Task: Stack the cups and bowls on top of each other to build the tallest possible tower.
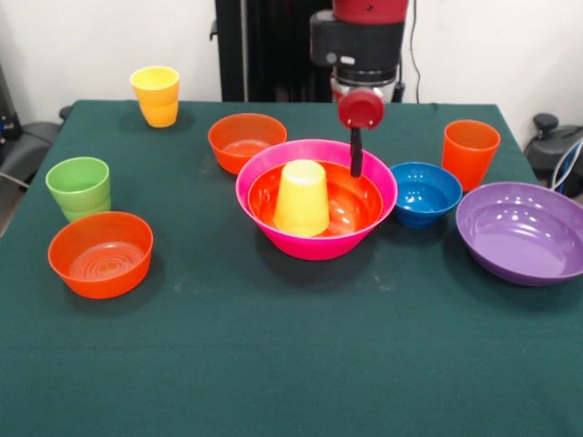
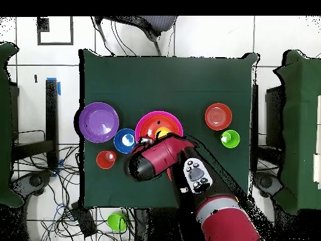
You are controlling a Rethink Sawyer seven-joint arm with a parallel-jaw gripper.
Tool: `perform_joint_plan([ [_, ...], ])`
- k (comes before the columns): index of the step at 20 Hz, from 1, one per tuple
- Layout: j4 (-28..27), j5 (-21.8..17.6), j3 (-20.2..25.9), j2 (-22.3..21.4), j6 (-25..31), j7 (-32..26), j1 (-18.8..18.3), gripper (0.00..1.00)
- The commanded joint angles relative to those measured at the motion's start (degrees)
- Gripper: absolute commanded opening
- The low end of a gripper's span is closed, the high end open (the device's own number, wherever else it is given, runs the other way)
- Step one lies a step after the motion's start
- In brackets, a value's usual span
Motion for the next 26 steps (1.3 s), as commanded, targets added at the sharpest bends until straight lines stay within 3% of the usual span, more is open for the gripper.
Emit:
perform_joint_plan([
  [1, 5.47, 3.49, 7.19, -5.12, 8.27, -0.91, -2.96, 1.00],
  [5, 5.26, 4.83, 9.87, -6.10, 10.53, -4.83, -7.03, 1.00],
  [12, -3.50, 6.87, 16.86, 1.47, 16.25, -10.36, -14.15, 1.00],
  [18, -10.21, 4.93, 19.68, 5.33, 22.99, -16.56, -17.69, 1.00],
  [26, -12.94, 1.54, 22.87, 8.41, 27.49, -20.89, -21.55, 1.00],
])
